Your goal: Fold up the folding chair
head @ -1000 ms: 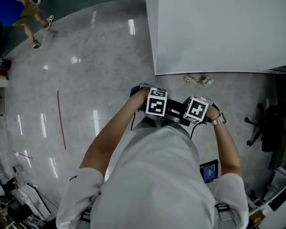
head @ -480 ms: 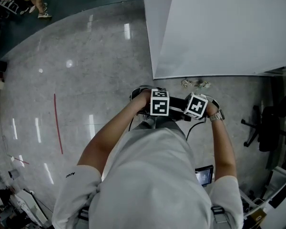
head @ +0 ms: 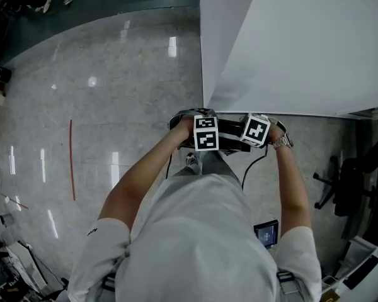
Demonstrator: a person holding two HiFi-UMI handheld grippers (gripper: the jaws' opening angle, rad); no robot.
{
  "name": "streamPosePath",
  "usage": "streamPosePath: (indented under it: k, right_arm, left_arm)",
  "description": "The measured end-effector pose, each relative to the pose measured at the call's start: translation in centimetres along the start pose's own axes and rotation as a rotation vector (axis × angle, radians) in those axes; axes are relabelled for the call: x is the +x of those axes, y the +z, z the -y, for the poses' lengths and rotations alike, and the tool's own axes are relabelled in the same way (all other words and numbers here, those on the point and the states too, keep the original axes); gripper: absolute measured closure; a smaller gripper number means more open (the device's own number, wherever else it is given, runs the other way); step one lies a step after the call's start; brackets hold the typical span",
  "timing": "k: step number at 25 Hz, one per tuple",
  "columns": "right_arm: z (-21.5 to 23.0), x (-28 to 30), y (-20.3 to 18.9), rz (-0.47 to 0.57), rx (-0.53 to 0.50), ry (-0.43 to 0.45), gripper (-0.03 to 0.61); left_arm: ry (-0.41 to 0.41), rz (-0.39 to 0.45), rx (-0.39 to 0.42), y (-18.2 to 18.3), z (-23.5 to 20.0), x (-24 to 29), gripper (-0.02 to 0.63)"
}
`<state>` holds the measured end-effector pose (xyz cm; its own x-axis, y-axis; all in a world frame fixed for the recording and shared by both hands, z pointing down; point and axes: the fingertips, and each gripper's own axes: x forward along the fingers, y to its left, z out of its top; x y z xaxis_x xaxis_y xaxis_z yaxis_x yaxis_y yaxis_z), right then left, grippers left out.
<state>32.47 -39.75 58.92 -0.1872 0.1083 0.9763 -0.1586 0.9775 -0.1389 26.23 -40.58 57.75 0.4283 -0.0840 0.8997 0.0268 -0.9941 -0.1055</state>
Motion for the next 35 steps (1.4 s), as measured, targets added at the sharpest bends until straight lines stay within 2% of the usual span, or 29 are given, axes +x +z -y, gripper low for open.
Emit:
streamPosePath:
  k: [4,8,13,17,23,30,35]
  right_arm:
    - [2.3,-0.3,1.9,0.015,-0.002,-0.031,0.497]
    - [5.2,-1.0,3.2,0.015,-0.031,-0.068,0.497]
    - [8.0,-1.2,3.8,0.02,-0.045,-0.071,0.495]
    - [9.9,-1.8,4.1,0.028,-0.027,-0.082,0.495]
    - [13.6,-0.6,2.3,0.112,0.071,-0.076,0.495]
    - [15.9,-0.5,3.1,0.113,0.068,-0.084,0.485]
    - [17.0,-1.0,3.8,0.116,0.08,-0.095,0.474]
  left_arm:
    - [0.098,0.025,-0.005,-1.3,-3.3,-0.9,0.448]
    - [0.131,0.025,-0.056,-1.9,-6.6,-1.0,0.428]
    - [0.132,0.027,-0.127,-2.5,-9.6,-0.6,0.397]
    - [0.12,0.016,-0.106,-2.6,-11.8,-0.5,0.397]
    - [0.116,0.017,-0.025,-1.4,-15.1,1.7,0.397]
    - [0.117,-0.009,-0.088,-2.2,-17.4,2.2,0.377]
    - [0.106,-0.026,-0.102,-2.6,-18.6,2.0,0.37]
